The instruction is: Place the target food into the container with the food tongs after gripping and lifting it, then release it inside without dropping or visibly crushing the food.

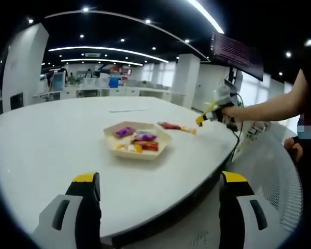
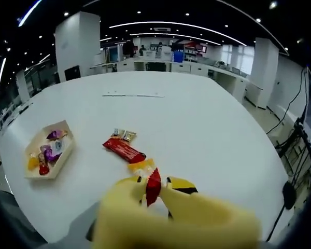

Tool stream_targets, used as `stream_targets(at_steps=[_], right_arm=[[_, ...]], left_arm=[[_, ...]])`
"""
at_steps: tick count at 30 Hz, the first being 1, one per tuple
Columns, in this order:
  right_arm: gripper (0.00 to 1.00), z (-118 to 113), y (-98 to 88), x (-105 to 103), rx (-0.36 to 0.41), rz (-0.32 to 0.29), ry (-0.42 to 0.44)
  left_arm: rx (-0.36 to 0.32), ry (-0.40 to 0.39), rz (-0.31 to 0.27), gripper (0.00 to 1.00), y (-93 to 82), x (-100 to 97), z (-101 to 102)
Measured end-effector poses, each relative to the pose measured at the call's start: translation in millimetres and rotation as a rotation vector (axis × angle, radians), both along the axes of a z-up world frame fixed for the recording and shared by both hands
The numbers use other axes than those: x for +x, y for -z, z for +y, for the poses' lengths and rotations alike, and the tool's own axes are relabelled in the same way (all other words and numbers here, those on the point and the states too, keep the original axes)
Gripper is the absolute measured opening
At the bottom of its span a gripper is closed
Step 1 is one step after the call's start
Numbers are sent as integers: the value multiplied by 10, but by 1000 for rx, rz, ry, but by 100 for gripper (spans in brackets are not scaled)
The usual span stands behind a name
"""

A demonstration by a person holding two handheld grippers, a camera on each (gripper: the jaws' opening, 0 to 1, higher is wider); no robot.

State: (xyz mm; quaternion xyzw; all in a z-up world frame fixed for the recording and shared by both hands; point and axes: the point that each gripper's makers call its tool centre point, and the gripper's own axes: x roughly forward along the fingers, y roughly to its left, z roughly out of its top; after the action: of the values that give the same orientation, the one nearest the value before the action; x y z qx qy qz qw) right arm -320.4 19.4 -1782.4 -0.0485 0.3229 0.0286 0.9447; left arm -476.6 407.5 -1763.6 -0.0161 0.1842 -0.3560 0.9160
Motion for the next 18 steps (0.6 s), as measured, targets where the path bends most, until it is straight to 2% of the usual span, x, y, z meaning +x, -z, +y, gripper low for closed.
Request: stream_targets(at_steps=[2,18], right_arm=[[18,47,-31,11,-22,1,-18],[18,332,-233,145,2,-18,-68]], left_arm=[[1,4,0,92,3,-5,-6],[-8,12,-11,92,-17,1,-8]])
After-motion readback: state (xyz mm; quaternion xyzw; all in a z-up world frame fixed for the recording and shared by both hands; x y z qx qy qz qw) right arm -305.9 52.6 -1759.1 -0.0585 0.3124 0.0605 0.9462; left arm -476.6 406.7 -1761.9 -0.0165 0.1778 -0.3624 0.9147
